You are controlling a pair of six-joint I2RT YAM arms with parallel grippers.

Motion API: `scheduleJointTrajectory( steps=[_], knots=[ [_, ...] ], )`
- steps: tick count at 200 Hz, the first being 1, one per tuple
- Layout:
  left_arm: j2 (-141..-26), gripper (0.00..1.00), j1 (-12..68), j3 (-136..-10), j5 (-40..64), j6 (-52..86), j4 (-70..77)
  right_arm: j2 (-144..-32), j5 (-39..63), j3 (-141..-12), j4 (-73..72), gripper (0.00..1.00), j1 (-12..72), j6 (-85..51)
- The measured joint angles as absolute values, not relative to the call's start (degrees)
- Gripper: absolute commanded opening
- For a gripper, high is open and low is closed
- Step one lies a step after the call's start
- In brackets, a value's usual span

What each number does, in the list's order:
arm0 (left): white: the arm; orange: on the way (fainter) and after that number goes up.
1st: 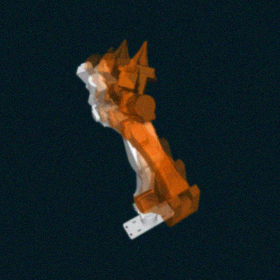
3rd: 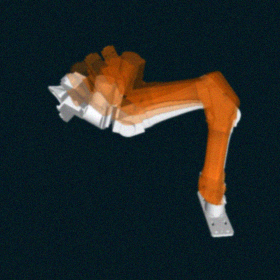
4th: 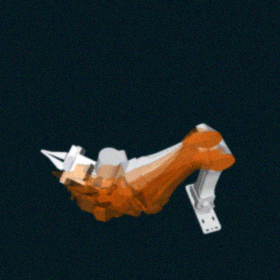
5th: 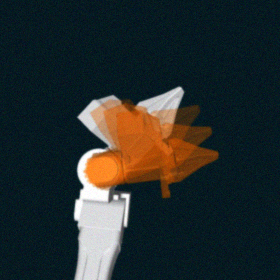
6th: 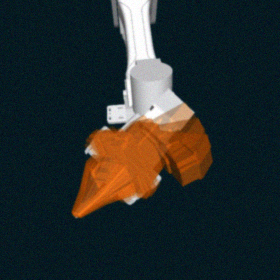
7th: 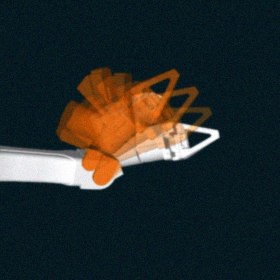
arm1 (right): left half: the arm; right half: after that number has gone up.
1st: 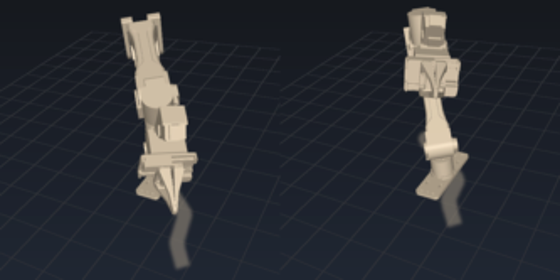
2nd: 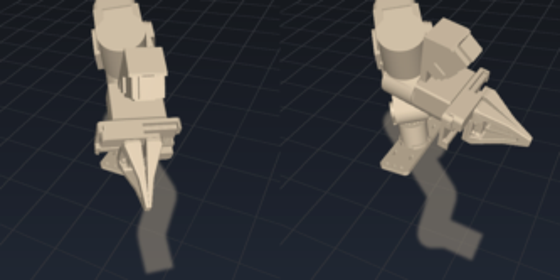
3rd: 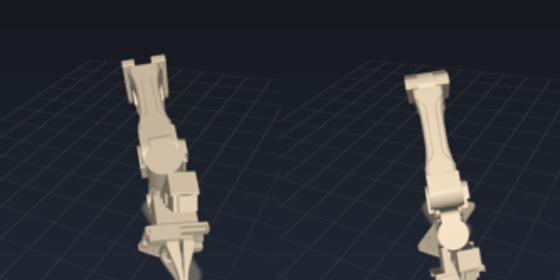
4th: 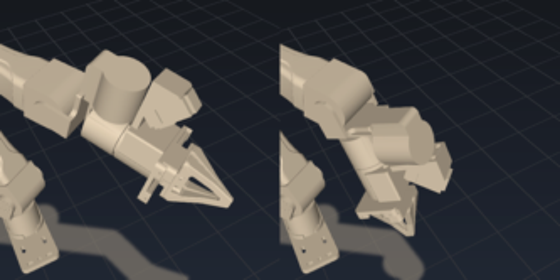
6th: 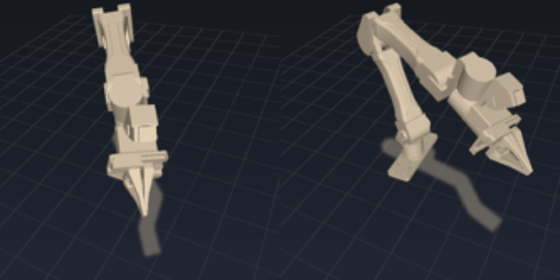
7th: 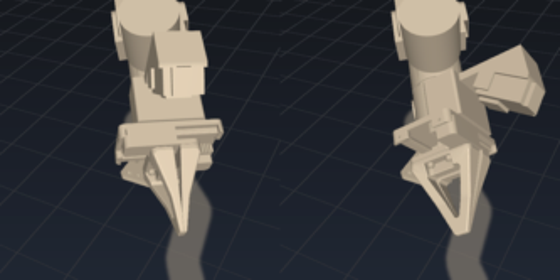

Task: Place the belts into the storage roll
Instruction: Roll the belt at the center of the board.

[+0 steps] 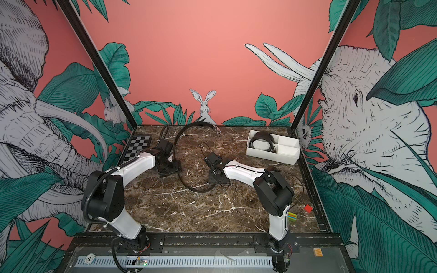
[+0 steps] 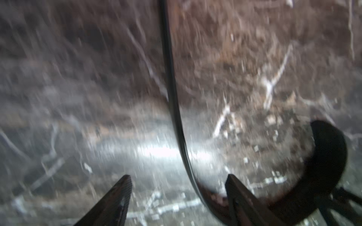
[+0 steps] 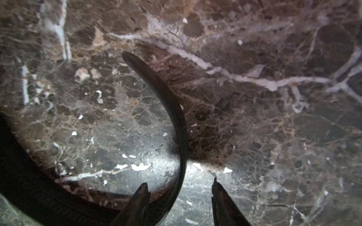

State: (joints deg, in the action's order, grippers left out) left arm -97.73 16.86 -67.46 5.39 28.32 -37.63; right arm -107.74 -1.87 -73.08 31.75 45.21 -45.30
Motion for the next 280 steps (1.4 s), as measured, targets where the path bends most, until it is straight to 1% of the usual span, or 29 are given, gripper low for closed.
scheduleJointTrajectory(
  steps=[15, 30, 40, 55, 83, 103, 111, 121, 126, 137, 146, 157, 179, 208, 228, 239, 245, 252, 259, 270, 280],
  knots=[
    [-101.84, 0.81, 16.62, -71.92, 5.37, 25.65, -36.23, -108.92, -1.32, -73.08, 32.18, 0.38, 45.21, -44.27],
    [-106.13, 0.81, 16.67, -76.69, 5.43, 23.31, -35.00, -109.38, -0.69, -73.01, 32.49, 0.22, 45.10, -43.16],
    [-108.51, 0.81, 16.67, -79.05, 5.26, 21.87, -33.93, -109.32, -0.45, -72.71, 32.62, 0.14, 45.06, -42.68],
    [-111.31, 0.80, 16.67, -81.01, 4.54, 19.81, -33.01, -108.95, -0.01, -71.79, 32.49, 0.07, 44.99, -41.80],
    [-115.72, 0.78, 16.67, -83.00, 2.15, 17.04, -33.15, -105.60, 0.71, -67.51, 33.08, 0.00, 44.95, -40.29],
    [-117.05, 0.77, 16.67, -83.20, 0.97, 15.88, -32.88, -102.59, 0.95, -63.77, 34.20, 0.00, 44.95, -39.59],
    [-117.16, 0.74, 16.67, -83.24, 0.99, 15.64, -32.80, -101.34, 1.10, -62.26, 34.61, 0.00, 44.95, -39.33],
    [-117.45, 0.68, 16.69, -83.55, 1.10, 15.38, -32.86, -99.85, 1.13, -60.42, 34.81, 0.00, 44.95, -38.96],
    [-117.67, 0.62, 16.73, -83.72, 0.97, 15.40, -32.75, -99.13, 1.13, -59.59, 34.96, 0.00, 44.95, -38.81],
    [-118.19, 0.43, 16.95, -84.42, 1.32, 14.66, -32.56, -97.71, 1.13, -57.93, 35.35, 0.00, 44.95, -38.35],
    [-118.63, 0.29, 17.10, -84.86, 1.65, 14.76, -32.05, -96.71, 1.10, -56.82, 35.51, 0.00, 44.95, -37.80],
    [-118.96, 0.21, 17.58, -84.97, 2.04, 14.26, -31.31, -95.55, 1.15, -55.46, 35.44, 0.00, 44.95, -36.84],
    [-119.11, 0.00, 20.32, -84.60, 3.90, 14.48, -29.82, -93.97, 2.04, -53.95, 35.29, 0.00, 45.21, -34.15],
    [-118.45, 0.00, 27.79, -83.13, 5.54, 14.79, -27.99, -94.91, 4.19, -55.75, 35.05, 0.00, 46.33, -30.00],
    [-115.48, 0.00, 32.36, -78.37, 6.76, 15.53, -26.46, -97.91, 5.87, -59.48, 34.98, 0.00, 48.47, -26.68],
    [-113.19, 0.00, 33.61, -75.18, 6.76, 15.84, -26.39, -100.12, 6.92, -61.89, 35.05, 0.00, 50.13, -24.95],
    [-112.01, 0.09, 33.74, -73.60, 6.39, 15.99, -26.41, -101.41, 7.51, -63.26, 35.07, 0.00, 51.03, -23.92],
    [-110.54, 0.23, 33.50, -71.70, 5.91, 16.03, -26.46, -102.87, 8.19, -64.82, 35.07, 0.00, 51.96, -23.05],
    [-109.10, 0.34, 32.82, -69.87, 5.45, 16.32, -26.59, -104.12, 8.84, -66.11, 34.98, 0.00, 52.66, -22.33],
    [-106.94, 0.46, 31.44, -67.48, 4.60, 17.19, -27.00, -105.89, 10.20, -67.96, 34.98, 0.14, 53.63, -21.28],
    [-105.03, 0.53, 29.69, -65.47, 3.55, 17.26, -27.73, -106.89, 11.18, -69.28, 35.07, 0.22, 54.15, -20.58]
  ],
)
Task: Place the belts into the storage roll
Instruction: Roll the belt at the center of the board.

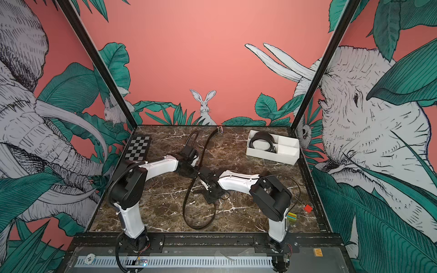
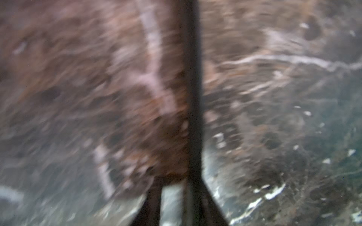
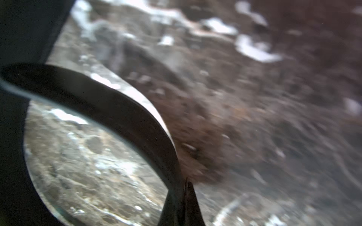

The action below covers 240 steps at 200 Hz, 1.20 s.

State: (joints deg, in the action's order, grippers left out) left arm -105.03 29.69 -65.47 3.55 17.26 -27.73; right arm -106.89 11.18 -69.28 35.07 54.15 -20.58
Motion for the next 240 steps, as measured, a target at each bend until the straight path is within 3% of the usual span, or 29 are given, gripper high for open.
scheduleJointTrajectory(
  steps=[11, 30, 63, 120, 147, 196, 218, 240],
  knots=[
    [-103.13, 0.58, 27.97, -63.55, 2.57, 17.76, -28.47, -107.26, 11.86, -70.39, 35.16, 0.35, 54.28, -19.92],
    [-99.63, 0.62, 25.61, -61.23, 1.48, 18.20, -29.76, -106.78, 12.49, -71.92, 35.75, 0.49, 53.76, -18.79],
    [-91.77, 0.61, 26.96, -60.10, 1.43, 17.69, -31.11, -102.54, 13.28, -73.38, 38.70, 0.62, 49.32, -17.93],
    [-84.47, 0.60, 40.95, -58.43, 2.74, 10.59, -34.13, -100.55, 13.72, -81.32, 41.89, 0.69, 34.33, -19.84],
    [-87.15, 0.57, 45.56, -58.78, 3.79, 6.07, -37.54, -101.58, 13.96, -83.05, 42.04, 0.72, 32.67, -20.53],
    [-93.67, 0.57, 46.85, -59.18, 3.90, 2.28, -40.86, -102.19, 15.27, -82.00, 41.12, 0.75, 32.60, -21.98],
    [-95.74, 0.46, 46.85, -59.18, 4.05, 2.07, -40.34, -102.19, 15.57, -79.83, 40.40, 0.78, 32.60, -23.00],
    [-98.45, 0.19, 46.85, -59.22, 3.75, 3.68, -39.86, -102.19, 15.57, -79.46, 40.12, 0.87, 32.60, -23.83]
  ],
)
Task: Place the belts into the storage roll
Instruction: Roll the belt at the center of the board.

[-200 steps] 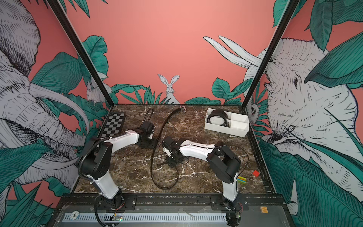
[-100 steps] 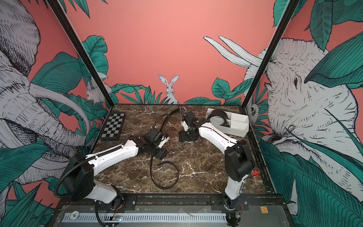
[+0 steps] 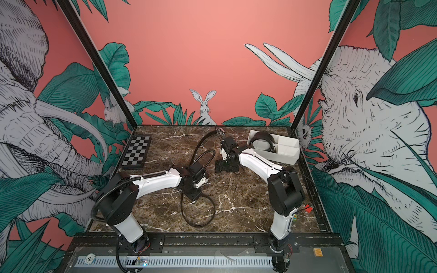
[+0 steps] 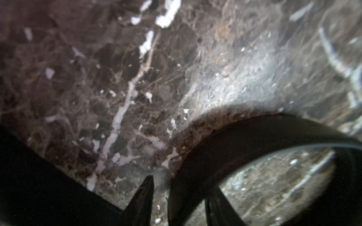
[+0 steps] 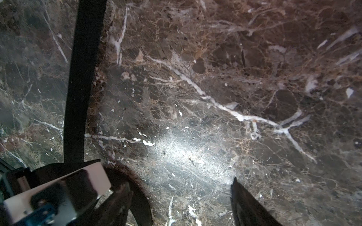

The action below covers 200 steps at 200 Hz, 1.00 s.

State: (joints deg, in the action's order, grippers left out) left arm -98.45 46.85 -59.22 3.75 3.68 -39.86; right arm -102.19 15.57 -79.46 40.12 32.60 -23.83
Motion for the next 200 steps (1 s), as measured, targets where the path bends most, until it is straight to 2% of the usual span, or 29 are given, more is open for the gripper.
scheduleJointTrajectory(
  steps=[16, 55, 116, 200],
  knots=[
    [-98.72, 0.09, 46.87, -58.76, 3.49, 5.26, -38.98, -102.32, 14.92, -80.14, 39.68, 0.92, 32.60, -24.18],
    [-92.27, 0.00, 46.94, -51.81, 2.72, 12.71, -35.03, -106.34, 12.51, -87.66, 38.04, 0.96, 32.60, -25.82],
    [-83.79, 0.00, 46.96, -44.38, 0.32, 21.52, -32.29, -123.59, 10.83, -107.90, 36.14, 0.99, 33.65, -28.82],
    [-78.78, 0.00, 46.96, -36.75, -0.40, 29.06, -26.33, -145.51, 8.03, -139.48, 44.31, 0.99, 43.18, -26.98]
  ],
)
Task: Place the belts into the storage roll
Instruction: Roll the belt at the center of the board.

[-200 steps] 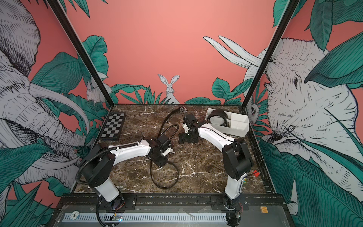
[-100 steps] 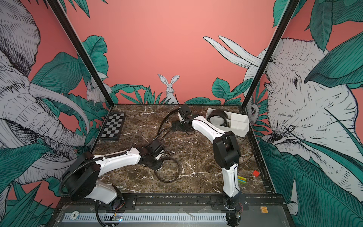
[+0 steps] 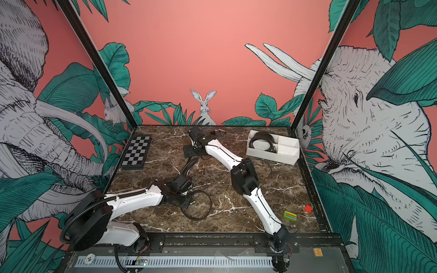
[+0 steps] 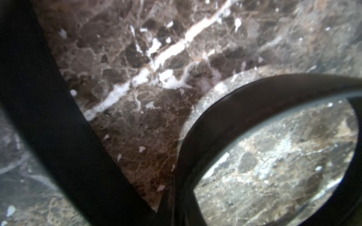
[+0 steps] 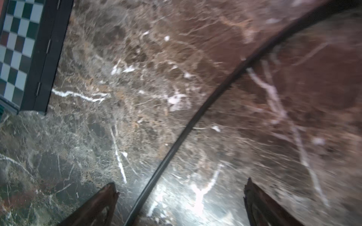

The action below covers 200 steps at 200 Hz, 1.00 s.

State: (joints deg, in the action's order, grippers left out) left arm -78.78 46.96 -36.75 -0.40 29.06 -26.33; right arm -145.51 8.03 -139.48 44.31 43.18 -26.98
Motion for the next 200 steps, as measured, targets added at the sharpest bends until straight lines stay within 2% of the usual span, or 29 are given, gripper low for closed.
scheduleJointTrajectory(
  steps=[17, 32, 52, 64, 76, 86, 110, 150, 200],
  knots=[
    [-78.61, 0.00, 46.96, -36.49, -0.64, 29.89, -26.02, -149.84, 7.53, -144.68, 46.17, 0.97, 44.14, -26.52],
    [-78.63, 0.00, 46.96, -36.47, -1.08, 30.63, -26.02, -153.03, 6.98, -147.55, 48.03, 0.87, 44.49, -26.33],
    [-78.67, 0.00, 46.94, -36.45, -1.41, 31.90, -26.00, -154.63, 5.63, -147.72, 50.41, 0.64, 44.51, -26.09],
    [-78.72, 0.00, 46.78, -36.45, -1.43, 32.51, -26.02, -154.41, 4.80, -147.35, 51.55, 0.40, 44.42, -25.98],
    [-78.83, 0.00, 46.48, -36.49, -1.56, 33.08, -26.00, -153.77, 3.92, -145.56, 51.88, 0.33, 44.25, -26.09],
    [-78.98, 0.00, 46.09, -36.62, -1.78, 33.32, -26.00, -152.31, 3.33, -143.13, 51.68, 0.22, 44.05, -25.91],
    [-80.07, 0.00, 44.29, -37.63, -2.66, 33.47, -26.35, -145.08, 1.96, -130.50, 49.32, 0.05, 42.96, -26.17],
    [-84.84, 0.00, 39.24, -42.06, -5.56, 32.95, -27.79, -131.63, 0.89, -107.18, 45.19, 0.02, 38.35, -26.50],
    [-96.51, 0.00, 37.76, -54.11, -12.97, 31.22, -32.73, -121.01, 1.61, -89.56, 39.59, 0.04, 36.21, -26.48]
  ],
)
